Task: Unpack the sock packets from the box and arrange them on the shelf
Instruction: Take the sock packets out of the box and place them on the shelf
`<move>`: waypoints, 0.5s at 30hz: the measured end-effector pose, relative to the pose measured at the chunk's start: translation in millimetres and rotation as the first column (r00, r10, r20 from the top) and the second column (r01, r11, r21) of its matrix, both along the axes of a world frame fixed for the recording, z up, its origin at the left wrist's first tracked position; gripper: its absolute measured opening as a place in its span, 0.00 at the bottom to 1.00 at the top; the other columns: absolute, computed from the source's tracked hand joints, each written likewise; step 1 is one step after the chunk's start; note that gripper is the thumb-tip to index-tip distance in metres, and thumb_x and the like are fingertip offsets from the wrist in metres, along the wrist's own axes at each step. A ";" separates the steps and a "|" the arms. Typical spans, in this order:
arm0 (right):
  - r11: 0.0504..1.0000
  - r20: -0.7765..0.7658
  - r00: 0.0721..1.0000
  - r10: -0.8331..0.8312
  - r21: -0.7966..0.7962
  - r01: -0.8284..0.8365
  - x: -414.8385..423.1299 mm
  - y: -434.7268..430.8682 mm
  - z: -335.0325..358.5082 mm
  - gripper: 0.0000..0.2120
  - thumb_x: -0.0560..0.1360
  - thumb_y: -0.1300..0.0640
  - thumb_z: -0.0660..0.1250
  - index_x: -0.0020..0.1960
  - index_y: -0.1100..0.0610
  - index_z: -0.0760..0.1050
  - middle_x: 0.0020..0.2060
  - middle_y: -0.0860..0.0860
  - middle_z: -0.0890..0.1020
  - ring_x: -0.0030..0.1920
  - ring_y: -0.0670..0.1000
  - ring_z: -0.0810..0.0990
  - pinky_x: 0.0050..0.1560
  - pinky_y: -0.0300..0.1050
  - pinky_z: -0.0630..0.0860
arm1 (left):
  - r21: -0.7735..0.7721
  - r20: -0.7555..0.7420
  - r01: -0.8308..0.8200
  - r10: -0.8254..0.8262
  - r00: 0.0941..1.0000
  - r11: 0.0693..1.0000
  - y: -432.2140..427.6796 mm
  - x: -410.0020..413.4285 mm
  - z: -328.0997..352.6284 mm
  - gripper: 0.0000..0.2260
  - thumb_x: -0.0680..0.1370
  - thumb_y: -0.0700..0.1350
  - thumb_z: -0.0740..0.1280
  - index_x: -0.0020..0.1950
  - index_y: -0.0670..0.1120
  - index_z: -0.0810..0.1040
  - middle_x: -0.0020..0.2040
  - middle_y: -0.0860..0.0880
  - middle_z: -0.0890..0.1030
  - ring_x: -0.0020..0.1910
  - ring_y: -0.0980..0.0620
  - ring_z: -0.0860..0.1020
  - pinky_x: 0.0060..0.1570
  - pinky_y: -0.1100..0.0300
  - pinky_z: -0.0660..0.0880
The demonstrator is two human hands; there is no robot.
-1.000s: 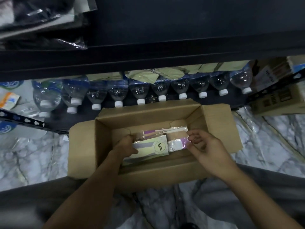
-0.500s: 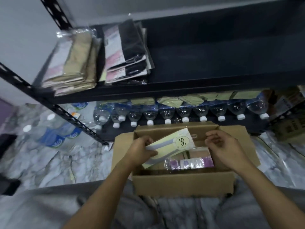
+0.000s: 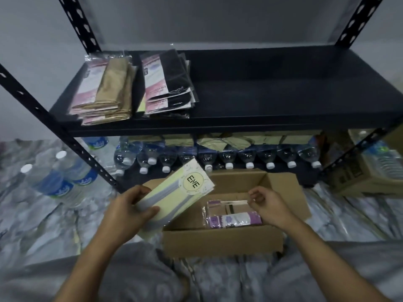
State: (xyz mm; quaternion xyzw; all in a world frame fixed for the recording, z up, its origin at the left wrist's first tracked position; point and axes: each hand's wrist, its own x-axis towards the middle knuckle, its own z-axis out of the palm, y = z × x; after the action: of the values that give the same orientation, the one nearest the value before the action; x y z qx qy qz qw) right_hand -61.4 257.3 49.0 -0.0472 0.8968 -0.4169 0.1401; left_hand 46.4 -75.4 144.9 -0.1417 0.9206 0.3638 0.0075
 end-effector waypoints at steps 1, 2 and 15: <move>0.999 0.010 1.000 0.014 0.036 -0.014 0.5 0.8 -3.1 0.12 0.71 0.62 0.71 0.44 0.46 0.74 0.40 0.44 0.79 0.42 0.48 0.77 0.48 0.42 0.76 | 0.011 0.012 0.013 -0.014 1.000 1.000 -1.0 -1.8 -2.9 0.12 0.70 0.41 0.76 0.44 0.55 0.77 0.42 0.61 0.80 0.42 0.67 0.77 0.34 0.74 0.70; 0.997 0.021 0.999 0.024 0.071 -0.025 0.3 1.3 -6.4 0.12 0.71 0.61 0.71 0.44 0.44 0.74 0.41 0.43 0.79 0.42 0.47 0.77 0.49 0.44 0.76 | 0.022 0.028 0.027 -0.027 0.999 0.999 -2.2 -3.7 -6.4 0.11 0.71 0.40 0.75 0.44 0.55 0.78 0.42 0.60 0.81 0.43 0.65 0.78 0.35 0.73 0.71; 0.893 0.294 0.946 0.134 0.377 -0.244 -61.3 -11.9 -103.1 0.14 0.71 0.59 0.71 0.56 0.54 0.76 0.55 0.52 0.78 0.55 0.52 0.77 0.55 0.41 0.73 | -0.065 0.235 0.107 -0.089 0.968 0.992 -24.8 -29.7 -35.7 0.15 0.71 0.38 0.73 0.41 0.59 0.76 0.41 0.56 0.81 0.40 0.57 0.78 0.37 0.60 0.72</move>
State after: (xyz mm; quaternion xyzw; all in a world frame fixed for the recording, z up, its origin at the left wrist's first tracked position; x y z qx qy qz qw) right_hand -122.7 245.3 -54.1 -0.0495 0.9287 -0.2070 0.3036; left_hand 16.7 -100.2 109.3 -0.1375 0.9326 0.3084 0.1273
